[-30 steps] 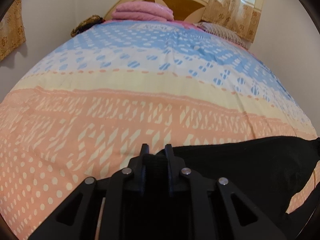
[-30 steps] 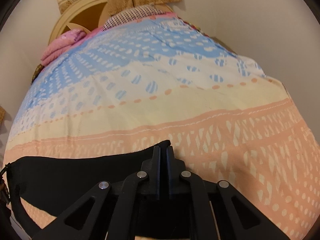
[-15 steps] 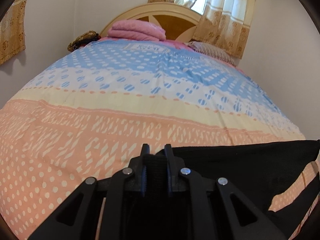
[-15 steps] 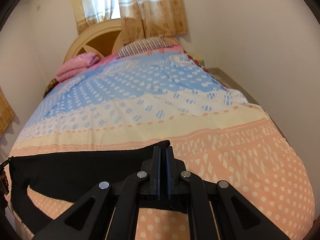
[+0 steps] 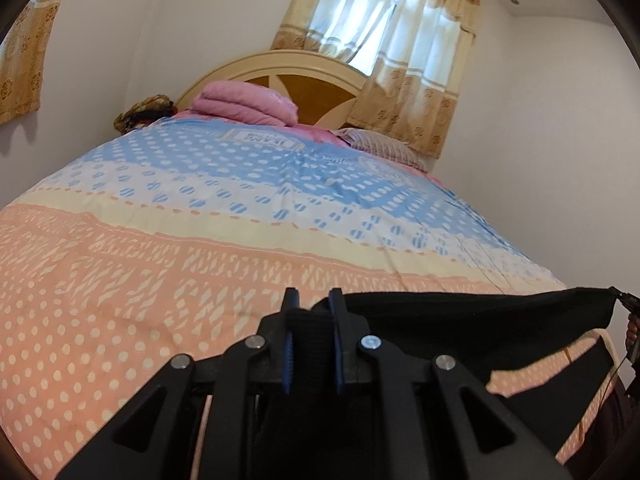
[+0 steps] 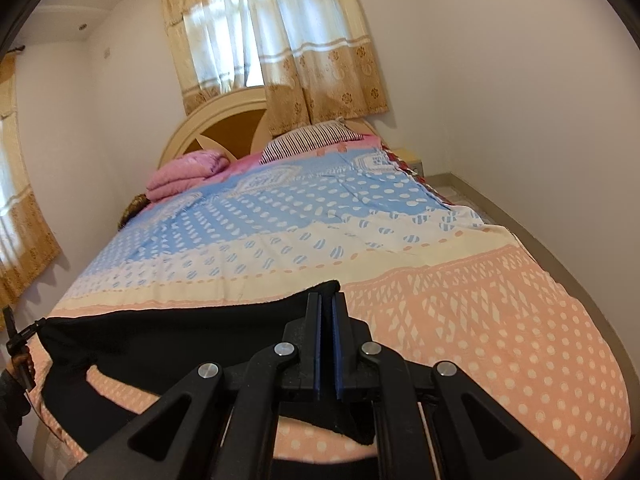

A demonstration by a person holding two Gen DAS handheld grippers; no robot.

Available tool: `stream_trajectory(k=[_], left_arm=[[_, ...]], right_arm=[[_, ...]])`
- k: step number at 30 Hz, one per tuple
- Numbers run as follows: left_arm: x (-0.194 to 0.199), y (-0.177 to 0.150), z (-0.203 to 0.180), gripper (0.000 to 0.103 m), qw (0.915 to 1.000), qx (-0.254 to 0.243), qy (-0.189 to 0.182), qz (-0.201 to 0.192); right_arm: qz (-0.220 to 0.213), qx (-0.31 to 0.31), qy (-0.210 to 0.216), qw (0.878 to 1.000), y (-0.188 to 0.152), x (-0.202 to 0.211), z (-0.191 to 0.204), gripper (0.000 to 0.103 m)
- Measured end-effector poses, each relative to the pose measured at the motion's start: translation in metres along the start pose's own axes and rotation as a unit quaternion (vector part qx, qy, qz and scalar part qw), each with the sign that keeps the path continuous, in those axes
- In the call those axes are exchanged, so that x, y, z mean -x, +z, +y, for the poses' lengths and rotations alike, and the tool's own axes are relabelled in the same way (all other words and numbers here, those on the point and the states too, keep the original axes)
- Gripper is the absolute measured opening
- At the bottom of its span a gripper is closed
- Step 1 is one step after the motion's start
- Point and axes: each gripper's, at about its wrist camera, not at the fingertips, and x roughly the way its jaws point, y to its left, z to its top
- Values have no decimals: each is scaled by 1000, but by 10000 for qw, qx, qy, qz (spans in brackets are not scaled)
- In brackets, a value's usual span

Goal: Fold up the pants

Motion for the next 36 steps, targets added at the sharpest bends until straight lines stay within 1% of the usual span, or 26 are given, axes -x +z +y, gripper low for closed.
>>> stream_trajectory(k=[5, 8, 12, 16, 18, 21, 23, 27, 29, 30, 31, 33, 34, 35, 36], left_arm=[[23, -18, 0, 16, 9996, -138, -185, -153], [35, -34, 1, 16, 9992, -246, -280, -164], [47, -62, -2, 16, 9983, -464, -341, -33], [57, -88, -3, 16, 9974, -628, -326, 113], [59, -100, -7, 16, 9961, -836, -192, 191], [57, -115, -15, 16, 9921, -1212, 31, 312], [57, -123, -20, 16, 9890, -1438, 172, 315], [60, -126, -19, 18, 9884, -1483, 240, 198], [61, -127, -16, 18, 9892, -1437, 230, 168], [61, -127, -15, 19, 9895, -1417, 236, 151], [61, -128, -16, 20, 9895, -1414, 248, 142], [62, -129, -16, 22, 9895, -1412, 267, 119], [63, -130, -16, 22, 9895, -1414, 263, 109], [64, -131, -15, 22, 9896, -1409, 248, 112], [64, -132, -15, 22, 9899, -1395, 240, 107]], right_arm=[[-89, -173, 45, 9998, -22, 24, -13, 4], [-63, -302, 35, 9995, -41, 36, -22, 4], [77, -452, -42, 9989, -65, 44, -35, 4], [175, -654, -104, 9976, -87, 50, -47, 4], [295, -655, -203, 9972, -98, 50, -51, 4], [623, -487, -474, 9957, -113, 42, -51, 4], [742, -350, -505, 9954, -119, 41, -49, 4], [739, -273, -578, 9952, -119, 52, -47, 5], [704, -199, -754, 9945, -118, 59, -40, 9], [658, -143, -856, 9941, -118, 64, -36, 20], [592, -97, -927, 9939, -117, 70, -30, 34], [446, 20, -887, 9951, -112, 80, -13, 51], [388, 117, -796, 9960, -110, 84, -1, 51], [363, 262, -611, 9971, -108, 86, 19, 51], [404, 369, -481, 9973, -107, 85, 34, 51]])
